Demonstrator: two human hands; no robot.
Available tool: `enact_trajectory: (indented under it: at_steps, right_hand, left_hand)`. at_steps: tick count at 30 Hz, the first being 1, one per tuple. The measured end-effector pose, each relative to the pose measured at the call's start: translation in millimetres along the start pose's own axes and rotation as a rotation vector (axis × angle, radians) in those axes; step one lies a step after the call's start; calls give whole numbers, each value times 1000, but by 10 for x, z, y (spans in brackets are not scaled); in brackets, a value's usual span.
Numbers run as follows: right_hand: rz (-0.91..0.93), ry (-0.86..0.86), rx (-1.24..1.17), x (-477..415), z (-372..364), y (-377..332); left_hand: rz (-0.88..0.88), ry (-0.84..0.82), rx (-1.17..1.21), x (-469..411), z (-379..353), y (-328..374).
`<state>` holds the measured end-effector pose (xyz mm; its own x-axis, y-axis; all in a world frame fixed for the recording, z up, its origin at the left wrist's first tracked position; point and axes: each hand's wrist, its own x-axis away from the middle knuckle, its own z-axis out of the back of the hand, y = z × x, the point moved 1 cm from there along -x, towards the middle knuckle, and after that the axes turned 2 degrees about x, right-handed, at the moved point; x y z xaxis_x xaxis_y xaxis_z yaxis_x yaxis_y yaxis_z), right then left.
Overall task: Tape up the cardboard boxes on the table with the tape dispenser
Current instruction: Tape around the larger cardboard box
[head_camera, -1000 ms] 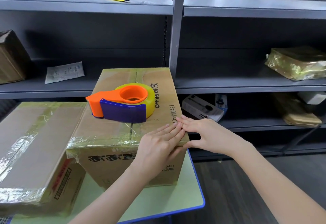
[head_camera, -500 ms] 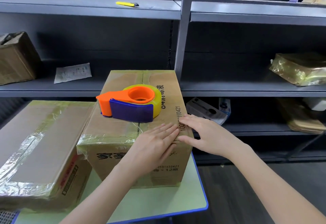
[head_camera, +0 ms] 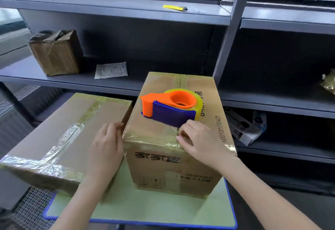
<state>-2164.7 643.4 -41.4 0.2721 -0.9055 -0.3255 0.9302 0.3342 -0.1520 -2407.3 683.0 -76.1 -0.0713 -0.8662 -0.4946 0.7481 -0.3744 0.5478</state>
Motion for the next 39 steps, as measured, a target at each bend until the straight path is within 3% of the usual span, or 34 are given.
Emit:
enact_trajectory:
  at_steps: [4,11,14,22,30,39]
  right_hand:
    - [106,65,68,-174,-129,-200]
    - [269,157,75,-454,-344,-525]
    - [285,123,71,-587,-404,-656]
    - [322,135,116,-684,-488,-713]
    - [316,138,162,-688,-525,-718]
    - [209,159,218,-717,-562,-867]
  left_hand:
    - [66,-188,126,61,20,-227]
    - [-69,-466,312,114,155,-366]
    - [18,-546,392,76,188,-357]
    - [34,-561,267,-27,100,-389]
    - [211,-477,435,142,-95,-381]
    - [62,-552,247,104,-105,-418]
